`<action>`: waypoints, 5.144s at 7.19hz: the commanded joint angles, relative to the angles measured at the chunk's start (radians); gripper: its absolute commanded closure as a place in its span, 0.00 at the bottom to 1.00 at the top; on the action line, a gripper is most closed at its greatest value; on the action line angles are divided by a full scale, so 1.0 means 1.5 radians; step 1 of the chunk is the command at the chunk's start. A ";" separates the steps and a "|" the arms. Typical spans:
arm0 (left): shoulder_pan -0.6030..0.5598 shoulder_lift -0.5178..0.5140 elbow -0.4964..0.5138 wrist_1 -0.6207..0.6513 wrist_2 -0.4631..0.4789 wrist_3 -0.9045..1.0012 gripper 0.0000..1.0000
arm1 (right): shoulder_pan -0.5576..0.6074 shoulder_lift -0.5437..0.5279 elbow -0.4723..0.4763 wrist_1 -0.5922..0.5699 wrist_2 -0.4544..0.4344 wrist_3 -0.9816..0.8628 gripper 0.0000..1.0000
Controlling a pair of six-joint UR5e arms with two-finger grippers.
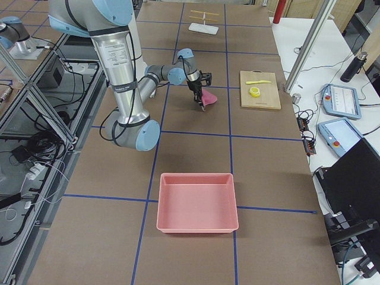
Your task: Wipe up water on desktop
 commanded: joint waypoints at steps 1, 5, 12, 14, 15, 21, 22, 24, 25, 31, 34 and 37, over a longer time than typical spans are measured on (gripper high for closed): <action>0.000 -0.001 0.000 0.000 -0.002 0.000 0.02 | 0.063 -0.131 0.039 0.002 0.012 -0.126 1.00; 0.001 -0.001 0.000 0.000 -0.002 0.000 0.02 | 0.208 -0.173 0.077 0.005 0.115 -0.290 1.00; 0.001 -0.001 0.000 0.000 -0.002 0.000 0.02 | 0.671 -0.308 0.176 -0.011 0.488 -0.756 1.00; 0.001 -0.001 0.000 0.000 -0.002 0.000 0.02 | 0.731 -0.329 0.119 -0.096 0.463 -0.952 1.00; 0.001 -0.001 0.000 0.000 -0.003 0.000 0.02 | 0.741 -0.350 0.086 -0.088 0.430 -0.970 1.00; 0.001 0.000 -0.001 0.000 -0.003 0.000 0.02 | 0.737 -0.488 0.008 0.103 0.433 -0.978 0.94; 0.001 0.000 -0.001 0.000 -0.003 0.000 0.02 | 0.733 -0.488 0.008 0.103 0.433 -0.978 0.34; 0.001 -0.001 -0.001 0.000 -0.003 0.000 0.02 | 0.733 -0.486 0.008 0.104 0.434 -0.985 0.00; 0.001 -0.001 -0.001 0.000 -0.003 0.000 0.02 | 0.732 -0.485 0.007 0.104 0.434 -0.987 0.00; 0.000 0.020 -0.024 0.177 -0.062 -0.027 0.02 | 0.734 -0.449 -0.013 0.114 0.421 -0.943 0.00; 0.001 0.037 -0.044 0.174 -0.071 -0.030 0.02 | 0.735 -0.452 -0.038 0.124 0.416 -0.935 0.00; 0.001 0.038 -0.043 0.170 -0.070 -0.029 0.02 | 0.734 -0.389 -0.095 0.126 0.433 -0.878 0.00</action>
